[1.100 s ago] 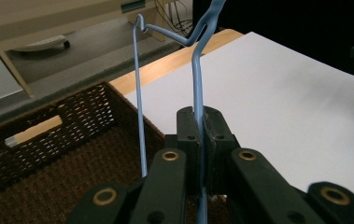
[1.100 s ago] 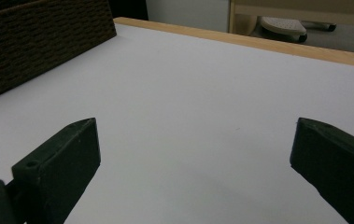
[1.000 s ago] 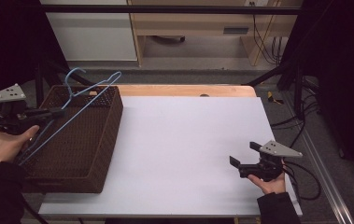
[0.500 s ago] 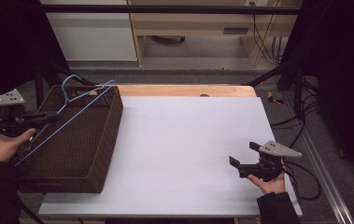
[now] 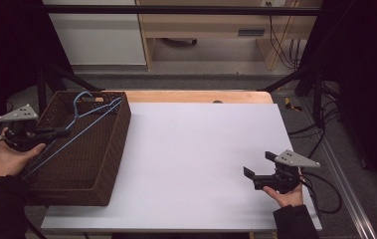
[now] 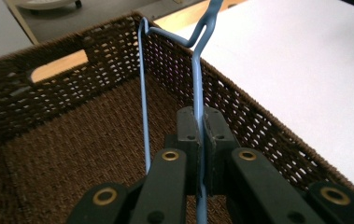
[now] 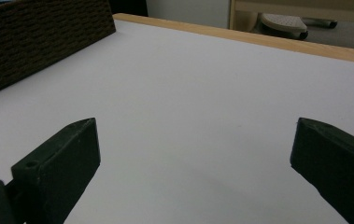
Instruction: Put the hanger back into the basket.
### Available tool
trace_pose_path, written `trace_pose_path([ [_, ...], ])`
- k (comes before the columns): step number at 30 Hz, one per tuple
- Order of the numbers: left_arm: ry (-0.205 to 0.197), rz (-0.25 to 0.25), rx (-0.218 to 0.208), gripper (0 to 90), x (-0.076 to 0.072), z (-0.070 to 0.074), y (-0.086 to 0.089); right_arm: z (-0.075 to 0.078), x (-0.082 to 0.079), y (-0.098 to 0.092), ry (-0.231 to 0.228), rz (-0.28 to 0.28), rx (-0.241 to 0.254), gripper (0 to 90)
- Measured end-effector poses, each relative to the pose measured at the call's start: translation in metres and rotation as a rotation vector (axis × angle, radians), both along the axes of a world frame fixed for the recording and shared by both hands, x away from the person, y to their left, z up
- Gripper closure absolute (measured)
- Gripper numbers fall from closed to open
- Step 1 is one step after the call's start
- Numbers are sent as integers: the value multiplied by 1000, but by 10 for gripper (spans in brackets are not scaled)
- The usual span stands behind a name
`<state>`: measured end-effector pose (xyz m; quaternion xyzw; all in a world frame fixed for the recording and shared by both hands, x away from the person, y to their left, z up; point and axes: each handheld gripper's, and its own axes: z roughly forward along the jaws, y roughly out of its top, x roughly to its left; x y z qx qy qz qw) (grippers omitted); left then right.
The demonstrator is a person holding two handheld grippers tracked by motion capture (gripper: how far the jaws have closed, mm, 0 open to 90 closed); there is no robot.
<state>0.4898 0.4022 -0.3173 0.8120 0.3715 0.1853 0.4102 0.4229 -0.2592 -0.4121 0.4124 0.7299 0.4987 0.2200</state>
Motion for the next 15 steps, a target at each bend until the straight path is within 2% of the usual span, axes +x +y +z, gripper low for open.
trace_pose_path([
  [4, 6, 2, 27, 870, 4, -14, -4, 0, 0, 0, -1, 0, 0, 20],
  [9, 33, 13, 48, 870, 9, -33, -10, 0, 0, 0, 1, 1, -1, 20],
  [15, 59, 36, 107, 869, 10, -49, -12, 0, 0, 0, 0, 1, 0, 20],
])
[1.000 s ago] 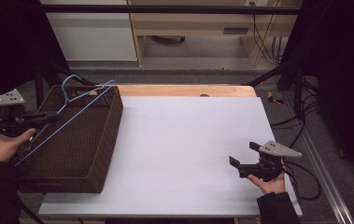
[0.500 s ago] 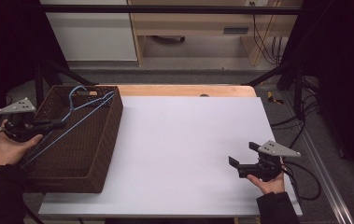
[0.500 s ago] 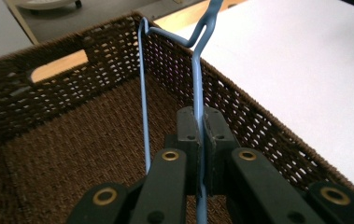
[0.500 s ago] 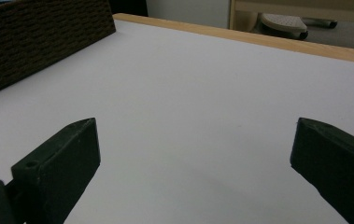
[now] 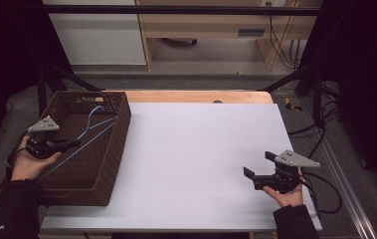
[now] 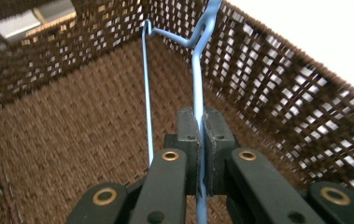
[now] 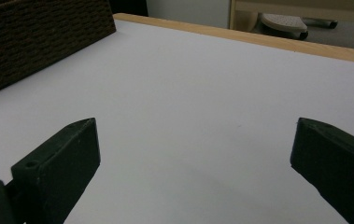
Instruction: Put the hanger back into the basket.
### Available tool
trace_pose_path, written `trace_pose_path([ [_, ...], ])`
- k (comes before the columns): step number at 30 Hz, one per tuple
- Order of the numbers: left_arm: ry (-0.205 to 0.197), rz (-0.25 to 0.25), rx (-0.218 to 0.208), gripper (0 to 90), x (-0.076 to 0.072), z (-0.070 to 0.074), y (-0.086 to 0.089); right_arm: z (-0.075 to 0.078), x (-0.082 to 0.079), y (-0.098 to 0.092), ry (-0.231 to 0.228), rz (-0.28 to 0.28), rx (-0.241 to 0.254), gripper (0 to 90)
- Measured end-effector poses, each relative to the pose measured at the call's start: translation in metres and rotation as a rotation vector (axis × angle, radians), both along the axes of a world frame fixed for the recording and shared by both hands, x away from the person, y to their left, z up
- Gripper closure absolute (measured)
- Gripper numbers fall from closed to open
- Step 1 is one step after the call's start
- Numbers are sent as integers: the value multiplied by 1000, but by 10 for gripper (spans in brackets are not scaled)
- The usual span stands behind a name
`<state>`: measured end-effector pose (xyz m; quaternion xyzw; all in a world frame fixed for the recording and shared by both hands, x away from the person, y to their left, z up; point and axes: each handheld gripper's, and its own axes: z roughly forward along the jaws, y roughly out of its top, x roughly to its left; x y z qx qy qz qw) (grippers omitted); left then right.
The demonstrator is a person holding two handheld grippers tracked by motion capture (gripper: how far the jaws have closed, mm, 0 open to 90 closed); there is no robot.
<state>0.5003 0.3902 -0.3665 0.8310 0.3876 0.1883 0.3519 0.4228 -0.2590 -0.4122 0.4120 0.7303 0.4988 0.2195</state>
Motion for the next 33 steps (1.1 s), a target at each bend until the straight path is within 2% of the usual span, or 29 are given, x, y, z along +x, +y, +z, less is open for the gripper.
trace_pose_path([
  [3, 20, 9, 6, 866, 0, -7, 1, 0, 0, 0, 2, -1, 0, 20],
  [7, 53, 21, 42, 862, -1, -14, 1, 0, 0, 0, -1, -4, 4, 20],
  [9, 62, 23, 75, 861, -2, -17, -1, 1, 0, 1, 0, -5, 13, 20],
  [11, 76, 14, 81, 853, -3, -17, -3, 0, 0, 0, -2, -5, 6, 20],
  [13, 83, -1, 67, 829, -4, -16, -4, 0, 0, 0, 1, -5, 4, 20],
  [16, 66, 3, 51, 796, -8, -9, -5, 1, -1, 0, -2, -6, 8, 20],
  [20, 8, 20, -4, 740, -15, 2, -6, 2, -1, -1, -5, -6, 7, 20],
  [24, -68, 48, -76, 591, -25, 14, -12, 2, -1, -1, -7, -7, 13, 19],
  [26, -119, 42, -131, 535, -32, 19, -17, 3, -2, -1, -7, -7, 12, 18],
  [30, -205, 14, -173, 418, -45, 26, -29, 3, -2, -1, -10, -5, 12, 17],
  [31, -226, 13, -200, 388, -49, 28, -34, 4, -2, -1, -10, -5, 15, 17],
  [33, -239, 9, -234, 312, -55, 31, -40, 4, -2, -1, -14, -5, 12, 17],
])
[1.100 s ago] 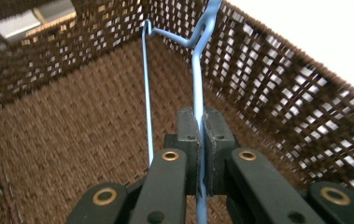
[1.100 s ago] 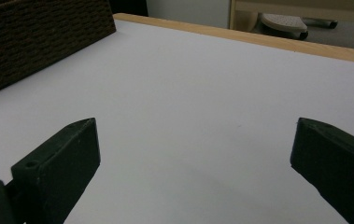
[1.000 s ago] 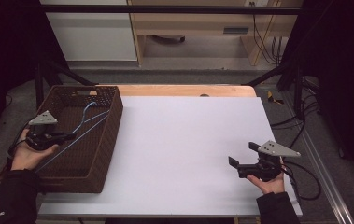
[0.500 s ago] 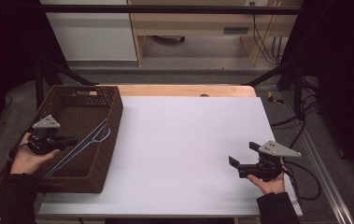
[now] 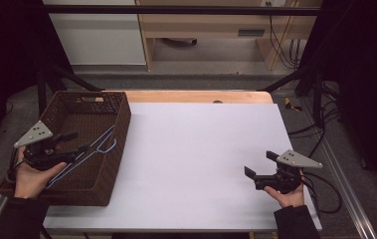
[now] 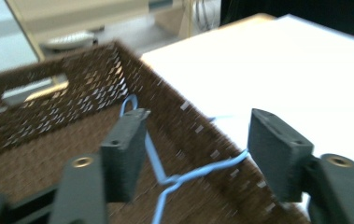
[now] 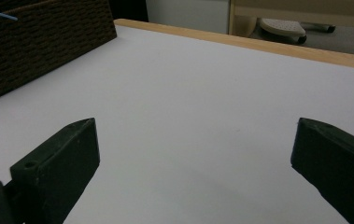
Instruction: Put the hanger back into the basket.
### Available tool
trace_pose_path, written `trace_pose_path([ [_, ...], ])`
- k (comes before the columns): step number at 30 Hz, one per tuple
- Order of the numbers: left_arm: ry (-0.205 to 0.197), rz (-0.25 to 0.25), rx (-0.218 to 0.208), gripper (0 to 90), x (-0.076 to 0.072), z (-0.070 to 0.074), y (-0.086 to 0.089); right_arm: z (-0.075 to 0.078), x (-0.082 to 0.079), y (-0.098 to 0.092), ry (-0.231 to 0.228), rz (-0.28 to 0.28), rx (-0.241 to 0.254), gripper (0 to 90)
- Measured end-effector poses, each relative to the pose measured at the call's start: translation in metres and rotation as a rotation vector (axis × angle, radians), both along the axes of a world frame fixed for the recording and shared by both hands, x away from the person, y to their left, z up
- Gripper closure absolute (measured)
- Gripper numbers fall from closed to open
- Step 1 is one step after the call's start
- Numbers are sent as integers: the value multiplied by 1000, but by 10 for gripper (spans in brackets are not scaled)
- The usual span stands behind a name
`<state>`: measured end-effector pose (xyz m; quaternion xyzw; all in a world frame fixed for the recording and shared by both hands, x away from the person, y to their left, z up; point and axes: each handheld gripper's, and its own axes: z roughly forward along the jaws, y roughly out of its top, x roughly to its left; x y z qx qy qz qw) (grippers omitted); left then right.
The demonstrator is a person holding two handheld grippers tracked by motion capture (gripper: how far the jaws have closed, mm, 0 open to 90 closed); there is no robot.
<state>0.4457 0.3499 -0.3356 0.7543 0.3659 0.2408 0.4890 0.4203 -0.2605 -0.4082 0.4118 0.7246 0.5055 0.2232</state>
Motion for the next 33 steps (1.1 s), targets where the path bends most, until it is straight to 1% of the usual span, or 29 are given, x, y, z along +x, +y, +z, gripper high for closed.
trace_pose_path([
  [1, -16, 1, -11, 272, -3, 1, -4, 0, 0, 0, 0, -1, 5, 17],
  [2, -32, 1, -17, 256, -7, 3, -9, 1, 0, 0, -1, -4, 8, 16],
  [3, -49, -2, -25, 228, -10, 3, -13, 1, 0, 0, -4, -1, 1, 16],
  [4, -57, -5, -31, 206, -12, 4, -18, 1, -1, 0, -4, -1, 7, 16],
  [5, -63, -12, -33, 183, -15, 5, -23, 2, -1, -1, -6, -4, 7, 16],
  [6, -69, -23, -45, 168, -18, 5, -29, 2, -1, -1, -9, -2, 7, 16],
  [7, -67, -27, -51, 154, -19, 5, -33, 2, -2, -1, -10, -3, 9, 16],
  [9, -76, -31, -53, 128, -23, 5, -42, 3, -2, -2, -12, -1, 8, 16],
  [12, -86, -53, -61, 108, -29, 4, -57, 3, -2, -2, -15, -3, 11, 15],
  [17, -91, -88, -63, 92, -37, -5, -84, 4, -3, -3, -18, -3, 15, 13],
  [18, -88, -92, -71, 92, -38, -9, -90, 4, -3, -3, -17, -3, 15, 12],
  [19, -84, -96, -71, 90, -38, -10, -93, 4, -3, -3, -18, 0, 13, 12],
  [21, -75, -97, -59, 87, -40, -17, -102, 4, -3, -3, -17, 1, 13, 11],
  [24, -63, -101, -52, 84, -40, -27, -113, 4, -4, -3, -18, 0, 16, 10],
  [26, -60, -96, -43, 84, -40, -31, -116, 5, -4, -2, -14, -4, 30, 10],
  [29, -48, -101, -32, 81, -39, -37, -119, 5, -4, -3, -17, -1, 22, 10],
  [33, -51, -88, -21, 81, -38, -41, -119, 4, -5, -3, -17, 1, 20, 10],
])
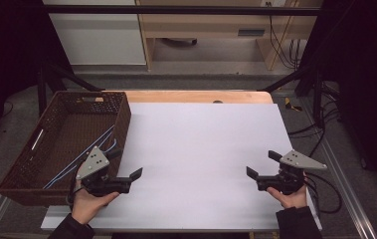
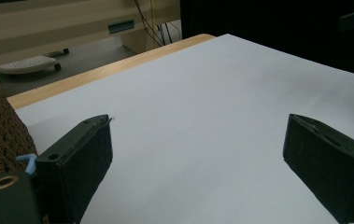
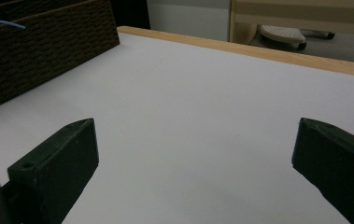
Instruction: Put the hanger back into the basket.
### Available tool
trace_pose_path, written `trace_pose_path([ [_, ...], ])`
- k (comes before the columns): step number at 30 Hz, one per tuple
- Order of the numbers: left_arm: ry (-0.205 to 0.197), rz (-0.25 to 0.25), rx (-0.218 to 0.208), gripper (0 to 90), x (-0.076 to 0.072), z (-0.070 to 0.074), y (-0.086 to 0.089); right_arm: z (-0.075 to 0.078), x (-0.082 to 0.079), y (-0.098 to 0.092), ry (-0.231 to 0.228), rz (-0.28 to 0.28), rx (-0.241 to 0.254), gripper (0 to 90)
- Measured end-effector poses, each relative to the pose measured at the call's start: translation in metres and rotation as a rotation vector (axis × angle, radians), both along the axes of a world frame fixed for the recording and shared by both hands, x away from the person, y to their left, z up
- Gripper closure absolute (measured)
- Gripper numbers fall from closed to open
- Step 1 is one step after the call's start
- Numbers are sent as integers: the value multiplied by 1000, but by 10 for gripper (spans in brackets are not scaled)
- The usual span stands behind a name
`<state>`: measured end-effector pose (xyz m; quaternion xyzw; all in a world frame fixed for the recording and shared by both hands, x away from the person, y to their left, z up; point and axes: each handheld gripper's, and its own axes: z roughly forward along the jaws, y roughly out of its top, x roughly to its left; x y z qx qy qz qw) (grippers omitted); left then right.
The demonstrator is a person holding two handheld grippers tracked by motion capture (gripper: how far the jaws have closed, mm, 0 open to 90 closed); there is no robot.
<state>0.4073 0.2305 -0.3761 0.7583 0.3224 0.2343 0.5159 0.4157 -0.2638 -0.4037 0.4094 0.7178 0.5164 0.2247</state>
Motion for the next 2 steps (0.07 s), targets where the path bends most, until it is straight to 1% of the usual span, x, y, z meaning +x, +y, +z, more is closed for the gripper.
trace_pose_path([
  [1, -6, 8, 4, 81, 0, -1, 0, 0, 0, 0, 1, 1, 0, 10],
  [2, -2, 6, -1, 83, 0, -1, 1, 0, 0, 0, -3, 3, -5, 10],
])
